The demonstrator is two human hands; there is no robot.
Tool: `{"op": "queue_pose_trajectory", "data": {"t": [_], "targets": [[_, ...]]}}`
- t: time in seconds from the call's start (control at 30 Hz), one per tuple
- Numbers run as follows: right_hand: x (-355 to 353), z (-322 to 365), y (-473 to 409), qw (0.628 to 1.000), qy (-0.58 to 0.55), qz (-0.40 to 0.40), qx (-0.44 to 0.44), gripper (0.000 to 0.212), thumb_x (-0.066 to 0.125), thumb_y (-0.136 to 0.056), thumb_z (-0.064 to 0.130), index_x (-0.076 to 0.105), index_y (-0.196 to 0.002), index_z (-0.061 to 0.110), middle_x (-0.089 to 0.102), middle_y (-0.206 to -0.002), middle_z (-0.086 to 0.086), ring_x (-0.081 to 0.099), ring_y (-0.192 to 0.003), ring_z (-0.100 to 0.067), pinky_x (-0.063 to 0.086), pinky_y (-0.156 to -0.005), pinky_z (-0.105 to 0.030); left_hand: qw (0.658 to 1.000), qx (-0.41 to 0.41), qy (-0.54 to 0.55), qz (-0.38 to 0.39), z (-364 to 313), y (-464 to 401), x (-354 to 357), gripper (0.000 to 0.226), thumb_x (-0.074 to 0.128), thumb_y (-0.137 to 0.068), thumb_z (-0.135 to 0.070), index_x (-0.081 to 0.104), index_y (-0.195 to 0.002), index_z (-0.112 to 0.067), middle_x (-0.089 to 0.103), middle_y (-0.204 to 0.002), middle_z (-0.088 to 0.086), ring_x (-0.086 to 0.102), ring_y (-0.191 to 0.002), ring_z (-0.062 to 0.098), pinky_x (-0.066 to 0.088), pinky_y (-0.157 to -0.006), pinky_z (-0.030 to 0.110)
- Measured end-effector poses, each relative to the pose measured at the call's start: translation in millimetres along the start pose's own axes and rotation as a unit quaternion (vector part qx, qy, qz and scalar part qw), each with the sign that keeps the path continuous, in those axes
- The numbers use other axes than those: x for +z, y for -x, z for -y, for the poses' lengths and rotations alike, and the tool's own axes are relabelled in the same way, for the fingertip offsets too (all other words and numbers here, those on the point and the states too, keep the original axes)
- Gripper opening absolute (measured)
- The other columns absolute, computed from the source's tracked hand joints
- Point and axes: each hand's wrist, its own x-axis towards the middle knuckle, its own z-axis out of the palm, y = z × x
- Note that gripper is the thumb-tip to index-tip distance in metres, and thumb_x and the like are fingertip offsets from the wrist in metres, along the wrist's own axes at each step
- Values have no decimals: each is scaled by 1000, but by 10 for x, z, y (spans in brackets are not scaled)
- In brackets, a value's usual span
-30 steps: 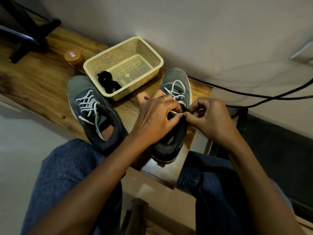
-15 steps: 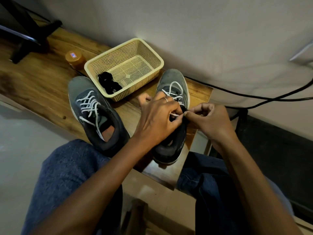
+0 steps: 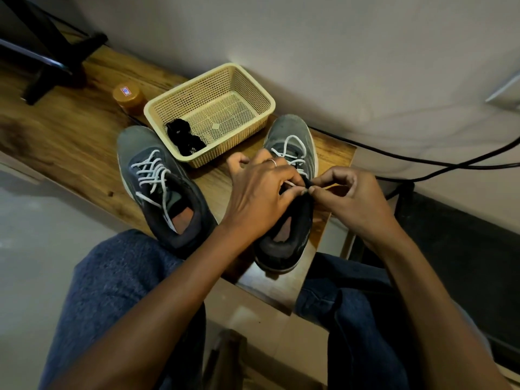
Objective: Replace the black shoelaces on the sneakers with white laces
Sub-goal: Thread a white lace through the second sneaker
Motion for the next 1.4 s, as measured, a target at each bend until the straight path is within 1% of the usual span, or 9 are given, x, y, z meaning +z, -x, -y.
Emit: {"op": "queue_pose_trajectory", "data": {"t": [0.1, 0.27, 0.4, 0.57, 0.9, 1.07, 1.23, 1.3, 1.4], "targets": [[2, -14, -8, 1000, -8, 3, 8, 5, 67, -86, 5, 67, -91, 4, 69, -80, -20, 64, -65, -20, 55, -60, -25, 1000, -17, -4, -3, -6, 8, 8, 10, 73, -76, -43, 69, -77, -34, 67, -83, -17, 52, -93, 11, 9, -79, 27], [5, 9, -19, 996, -70, 7, 57, 10, 69, -85, 7, 68, -95, 5, 69, -77, -4, 65, -65, -5, 55, -62, -17, 998, -51, -2, -25, 17, 2, 1, 16, 71, -75, -50, 69, -80, -36, 65, -80, -17, 50, -94, 9, 11, -82, 29], [-19, 43, -54, 972, -183, 12, 147, 14, 59, -94, 14, 68, -89, 4, 68, -73, -5, 64, -62, -8, 54, -59, -19, 996, -86, 14, -22, 60, -26, -7, 31, 69, -70, -61, 61, -84, -34, 59, -68, -19, 39, -88, 0, 13, -82, 28], [-10, 54, -88, 952, -236, 9, 194, 12, 59, -91, 3, 66, -81, 3, 67, -80, -10, 66, -66, -11, 55, -57, -16, 996, -81, 10, -31, 38, -14, 0, 31, 71, -69, -60, 62, -82, -33, 61, -70, -18, 38, -86, 1, 12, -79, 28], [43, 64, -119, 957, -195, -16, 214, 15, 43, -101, 7, 52, -88, 8, 58, -75, -7, 60, -63, -10, 56, -57, -18, 997, -71, 18, -11, 3, -32, -27, 29, 71, -73, -54, 62, -91, -33, 48, -86, -17, 42, -86, 4, 17, -81, 28], [38, 79, -128, 944, -242, -27, 225, 15, 34, -104, 12, 44, -94, 9, 63, -79, -14, 66, -62, -18, 59, -56, -25, 996, -81, 29, 17, 2, -40, -43, 43, 80, -68, -44, 62, -104, -31, 48, -119, -5, 43, -113, 18, 27, -88, 34], [9, 97, -165, 965, -171, -86, 179, 10, 40, -102, 13, 47, -95, 13, 63, -82, -13, 62, -59, -18, 54, -49, -22, 972, -195, 52, 117, 130, -45, -91, 85, 76, -70, -48, 33, -140, -26, 30, -144, 2, 29, -133, 23, 32, -103, 43], [-2, 102, -235, 978, -115, -110, 133, 11, 46, -100, 12, 55, -94, 13, 64, -85, -11, 60, -62, -16, 51, -49, -20, 949, -254, 93, 161, 163, -46, -47, 88, 71, -76, -43, 24, -147, -19, 29, -149, 6, 28, -137, 25, 30, -109, 40], [45, 89, -377, 992, -28, -90, 82, 14, 54, -96, 9, 64, -89, 17, 68, -90, -8, 64, -75, -16, 54, -67, -27, 923, -297, 176, 173, 213, -35, 39, 75, 65, -80, -34, 31, -145, -21, 48, -140, 5, 46, -128, 23, 39, -106, 41]]}}
